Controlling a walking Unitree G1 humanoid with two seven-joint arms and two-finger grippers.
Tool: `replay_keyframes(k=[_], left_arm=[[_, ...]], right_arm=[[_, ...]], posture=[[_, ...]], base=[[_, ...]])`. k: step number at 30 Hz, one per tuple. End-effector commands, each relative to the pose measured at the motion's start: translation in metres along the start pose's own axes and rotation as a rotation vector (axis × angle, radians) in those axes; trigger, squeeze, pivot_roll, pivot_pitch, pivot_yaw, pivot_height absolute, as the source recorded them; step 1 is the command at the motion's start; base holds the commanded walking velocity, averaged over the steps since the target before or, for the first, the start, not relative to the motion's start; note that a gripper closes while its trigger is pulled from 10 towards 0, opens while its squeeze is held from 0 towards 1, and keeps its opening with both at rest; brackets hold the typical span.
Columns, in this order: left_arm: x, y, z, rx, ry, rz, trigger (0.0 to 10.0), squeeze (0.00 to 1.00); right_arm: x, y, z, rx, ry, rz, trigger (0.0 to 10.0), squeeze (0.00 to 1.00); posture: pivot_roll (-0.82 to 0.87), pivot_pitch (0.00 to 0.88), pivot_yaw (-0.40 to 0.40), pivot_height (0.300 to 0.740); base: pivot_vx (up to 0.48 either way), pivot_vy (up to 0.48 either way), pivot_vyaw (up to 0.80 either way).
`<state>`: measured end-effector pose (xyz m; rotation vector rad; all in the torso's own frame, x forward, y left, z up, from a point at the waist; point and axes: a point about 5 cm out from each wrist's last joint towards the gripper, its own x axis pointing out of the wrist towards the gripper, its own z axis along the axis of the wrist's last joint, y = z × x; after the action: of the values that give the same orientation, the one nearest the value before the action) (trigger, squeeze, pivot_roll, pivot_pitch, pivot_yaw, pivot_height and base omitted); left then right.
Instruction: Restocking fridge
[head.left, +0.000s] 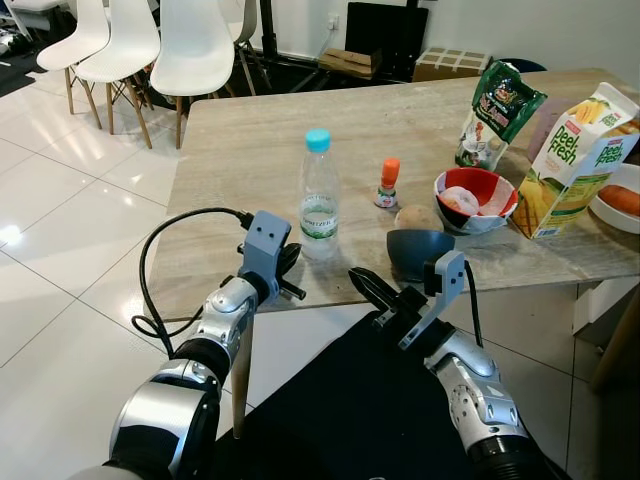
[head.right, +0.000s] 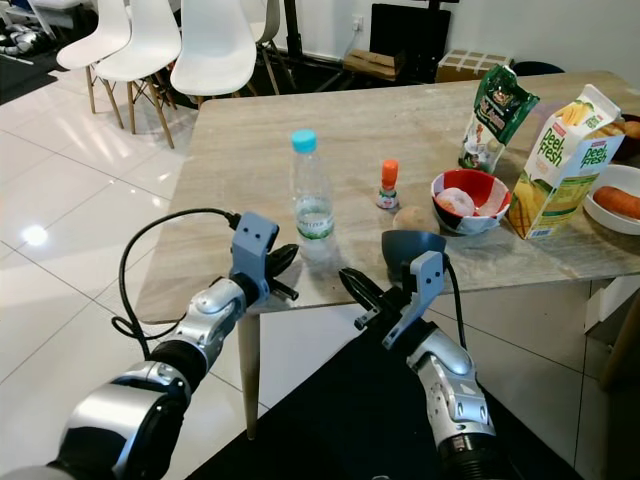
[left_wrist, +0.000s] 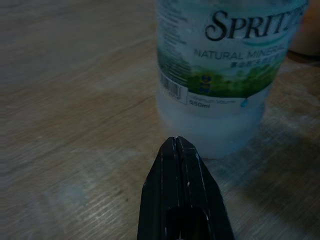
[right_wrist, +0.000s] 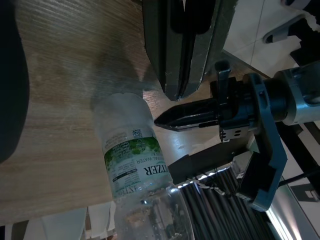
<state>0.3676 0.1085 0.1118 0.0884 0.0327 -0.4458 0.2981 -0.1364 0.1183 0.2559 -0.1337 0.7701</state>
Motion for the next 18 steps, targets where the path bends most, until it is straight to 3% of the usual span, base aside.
replay_keyframes(k=[1,5,7,10,14,18], left_arm=[[-0.004,0.004,-0.002,-0.01,-0.025,0.05,10.0,0.0],[-0.022,0.033,-0.002,0.005,-0.101,0.231,10.0,0.0],[-0.022,0.033,-0.002,0.005,-0.101,0.231,10.0,0.0],[-0.035,0.053,-0.003,0.007,-0.115,0.333,10.0,0.0],[-0.037,0.057,-0.003,0.017,-0.112,0.353,10.0,0.0],[-0.038,0.059,-0.001,0.033,-0.111,0.362,10.0,0.0]], right_arm=[[0.003,0.003,0.007,0.012,-0.025,0.03,10.0,0.0],[0.01,0.007,0.03,0.042,-0.089,0.114,10.0,0.0],[0.01,0.007,0.03,0.042,-0.089,0.114,10.0,0.0],[0.025,0.009,0.055,0.003,-0.152,0.137,10.0,0.0],[0.034,0.006,0.066,-0.035,-0.182,0.094,10.0,0.0],[0.045,-0.002,0.077,-0.096,-0.191,0.014,10.0,0.11]], posture=[[-0.11,0.099,0.071,0.74],[-0.1,0.097,0.063,0.74],[-0.1,0.097,0.063,0.74],[-0.09,0.1,0.056,0.74],[-0.09,0.103,0.055,0.74],[-0.09,0.105,0.055,0.74]], base=[[0.0,0.0,0.0],[0.0,0.0,0.0],[0.0,0.0,0.0],[0.0,0.0,0.0],[0.0,0.0,0.0],[0.0,0.0,0.0]])
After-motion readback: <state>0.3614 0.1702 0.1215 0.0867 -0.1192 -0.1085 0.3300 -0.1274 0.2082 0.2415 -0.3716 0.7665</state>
